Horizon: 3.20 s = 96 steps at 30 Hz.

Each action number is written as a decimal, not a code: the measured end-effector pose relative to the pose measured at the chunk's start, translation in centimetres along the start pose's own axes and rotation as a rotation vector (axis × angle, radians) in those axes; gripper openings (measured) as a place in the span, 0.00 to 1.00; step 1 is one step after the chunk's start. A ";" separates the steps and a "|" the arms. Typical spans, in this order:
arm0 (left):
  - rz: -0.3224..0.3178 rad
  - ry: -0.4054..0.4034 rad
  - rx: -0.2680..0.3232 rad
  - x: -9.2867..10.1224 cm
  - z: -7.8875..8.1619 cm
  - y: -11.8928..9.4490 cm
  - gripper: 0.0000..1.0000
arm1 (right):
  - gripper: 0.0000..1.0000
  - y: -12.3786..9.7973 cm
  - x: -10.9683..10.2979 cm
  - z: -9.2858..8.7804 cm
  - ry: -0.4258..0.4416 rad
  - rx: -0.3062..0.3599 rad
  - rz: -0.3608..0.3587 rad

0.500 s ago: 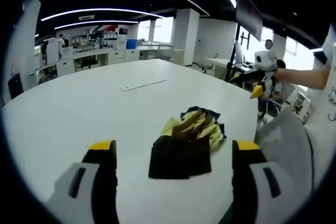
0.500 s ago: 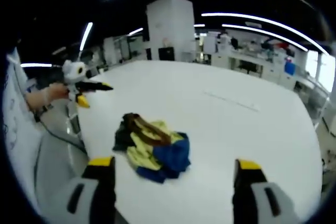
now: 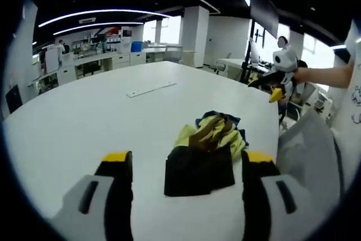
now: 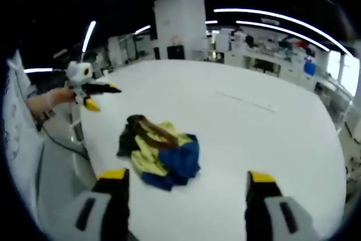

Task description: Fold the garment on the visible template until the final outline fits inside the template.

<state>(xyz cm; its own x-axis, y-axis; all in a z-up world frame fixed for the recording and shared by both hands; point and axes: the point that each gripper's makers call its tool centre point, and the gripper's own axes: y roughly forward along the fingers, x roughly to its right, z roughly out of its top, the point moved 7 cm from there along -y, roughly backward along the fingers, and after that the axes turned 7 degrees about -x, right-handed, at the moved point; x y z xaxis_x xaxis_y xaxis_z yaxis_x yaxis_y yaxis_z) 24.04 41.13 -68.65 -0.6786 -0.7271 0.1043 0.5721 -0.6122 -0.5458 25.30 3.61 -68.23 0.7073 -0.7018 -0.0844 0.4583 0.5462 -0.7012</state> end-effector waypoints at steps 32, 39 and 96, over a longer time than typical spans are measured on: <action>0.009 0.047 -0.051 -0.4 -1.4 1.1 0.54 | 0.58 2.1 0.7 -0.4 -0.047 -0.033 0.015; -0.011 0.070 -0.067 -0.5 -1.9 2.3 0.36 | 0.46 5.6 0.0 -1.3 -0.060 -0.090 0.081; -0.035 0.150 -0.211 -1.4 -3.4 6.5 0.00 | 0.00 7.0 -0.2 -0.4 -0.012 -0.052 0.055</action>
<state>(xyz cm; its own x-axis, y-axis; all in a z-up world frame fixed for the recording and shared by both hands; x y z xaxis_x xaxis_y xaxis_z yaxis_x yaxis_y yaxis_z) 27.16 39.26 -75.12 -0.7663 -0.6424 0.0104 0.4488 -0.5468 -0.7068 28.13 7.44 -73.45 0.7368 -0.6661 -0.1156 0.3904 0.5588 -0.7317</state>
